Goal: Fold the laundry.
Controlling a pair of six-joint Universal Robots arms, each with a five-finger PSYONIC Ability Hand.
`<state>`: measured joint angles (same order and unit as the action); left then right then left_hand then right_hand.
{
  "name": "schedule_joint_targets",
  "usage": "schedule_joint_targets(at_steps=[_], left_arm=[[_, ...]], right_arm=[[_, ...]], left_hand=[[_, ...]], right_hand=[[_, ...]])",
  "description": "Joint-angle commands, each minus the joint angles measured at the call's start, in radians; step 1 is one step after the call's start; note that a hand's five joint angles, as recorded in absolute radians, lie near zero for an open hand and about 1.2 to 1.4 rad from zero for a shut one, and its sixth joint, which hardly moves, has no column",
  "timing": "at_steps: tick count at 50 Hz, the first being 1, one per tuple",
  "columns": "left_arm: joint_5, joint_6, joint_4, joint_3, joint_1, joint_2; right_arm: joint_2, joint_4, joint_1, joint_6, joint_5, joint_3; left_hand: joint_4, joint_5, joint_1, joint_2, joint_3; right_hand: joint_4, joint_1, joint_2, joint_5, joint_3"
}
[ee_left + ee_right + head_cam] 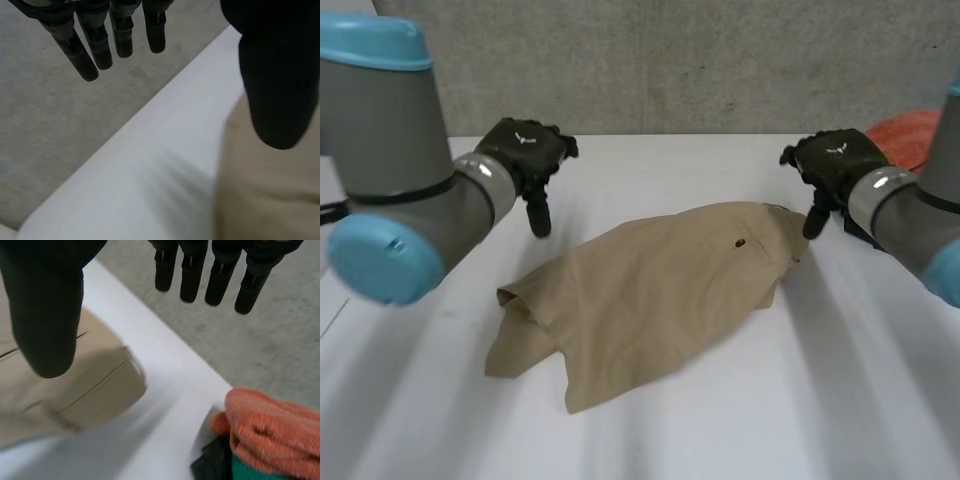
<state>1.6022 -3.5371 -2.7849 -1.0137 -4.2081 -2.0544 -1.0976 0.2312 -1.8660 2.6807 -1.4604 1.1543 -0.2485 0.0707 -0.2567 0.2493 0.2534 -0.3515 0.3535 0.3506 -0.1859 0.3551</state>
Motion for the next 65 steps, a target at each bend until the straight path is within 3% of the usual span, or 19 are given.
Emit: schedule_joint_targets(at_steps=[1, 7, 11, 15, 19, 24, 30, 33, 34, 35, 42, 49, 58, 65], left_arm=[[-0.031, 0.015, -0.041, -0.388, 0.126, 0.158], [0.016, 0.041, -0.133, -0.519, 0.243, 0.125], [0.117, 0.044, -0.243, -0.525, 0.305, 0.045], [0.186, 0.026, -0.315, -0.488, 0.318, -0.016], [0.200, -0.011, -0.326, -0.453, 0.321, -0.067], [0.211, -0.055, -0.334, -0.419, 0.332, -0.122], [0.254, -0.100, -0.361, -0.372, 0.327, -0.179], [0.268, -0.123, -0.381, -0.350, 0.316, -0.197], [0.271, -0.131, -0.387, -0.344, 0.313, -0.200], [0.275, -0.144, -0.392, -0.335, 0.307, -0.201], [0.277, -0.131, -0.389, -0.338, 0.250, -0.086], [0.159, -0.062, -0.329, -0.316, 0.169, 0.206], [0.027, 0.035, -0.027, -0.119, 0.120, 0.466], [-0.008, 0.098, 0.097, 0.131, 0.082, 0.519]], right_arm=[[-0.077, 0.138, 0.062, -0.186, 0.115, 0.183], [-0.044, 0.013, 0.079, -0.182, 0.192, 0.292], [-0.013, -0.253, 0.077, -0.116, 0.192, 0.381], [0.010, -0.459, 0.067, -0.055, 0.155, 0.433], [0.038, -0.584, 0.036, -0.021, 0.144, 0.459], [0.076, -0.630, 0.011, -0.015, 0.140, 0.453], [0.120, -0.633, -0.012, 0.013, 0.123, 0.404], [0.130, -0.627, -0.028, 0.039, 0.098, 0.375], [0.130, -0.624, -0.031, 0.044, 0.092, 0.369], [0.125, -0.616, -0.035, 0.053, 0.081, 0.357], [0.061, -0.483, -0.009, 0.090, 0.068, 0.294], [-0.096, -0.152, 0.039, 0.116, 0.141, 0.156], [-0.266, 0.239, 0.093, 0.179, 0.187, -0.126], [-0.309, 0.333, 0.102, 0.263, 0.201, -0.307]], left_hand=[[-0.147, 0.150, -0.139, 0.146, 0.142], [-0.129, 0.133, -0.121, 0.129, 0.125], [-0.077, 0.080, -0.068, 0.076, 0.072], [-0.035, 0.039, -0.027, 0.035, 0.030], [-0.035, 0.039, -0.027, 0.035, 0.030], [-0.079, 0.083, -0.071, 0.078, 0.074], [-0.496, 0.499, -0.488, 0.495, 0.491], [-0.859, 0.862, -0.851, 0.858, 0.854], [-0.977, 0.980, -0.968, 0.976, 0.972], [-1.146, 1.149, -1.138, 1.145, 1.141], [-1.148, 1.151, -1.140, 1.147, 1.143], [-1.148, 1.151, -1.140, 1.147, 1.143], [-1.148, 1.151, -1.140, 1.147, 1.143], [-1.148, 1.151, -1.140, 1.147, 1.143]], right_hand=[[-0.178, 0.176, 0.179, -0.169, 0.175], [-0.178, 0.176, 0.179, -0.169, 0.175], [-0.152, 0.150, 0.153, -0.143, 0.148], [-0.164, 0.162, 0.164, -0.155, 0.160], [-0.228, 0.226, 0.229, -0.219, 0.224], [-0.419, 0.417, 0.420, -0.410, 0.415], [-0.448, 0.446, 0.449, -0.439, 0.445], [-0.609, 0.607, 0.610, -0.600, 0.605], [-0.752, 0.750, 0.753, -0.743, 0.749], [-1.042, 1.040, 1.043, -1.033, 1.038], [-1.045, 1.043, 1.046, -1.036, 1.041], [-1.045, 1.043, 1.046, -1.036, 1.041], [-1.045, 1.043, 1.046, -1.036, 1.041], [-1.045, 1.043, 1.046, -1.036, 1.041]])
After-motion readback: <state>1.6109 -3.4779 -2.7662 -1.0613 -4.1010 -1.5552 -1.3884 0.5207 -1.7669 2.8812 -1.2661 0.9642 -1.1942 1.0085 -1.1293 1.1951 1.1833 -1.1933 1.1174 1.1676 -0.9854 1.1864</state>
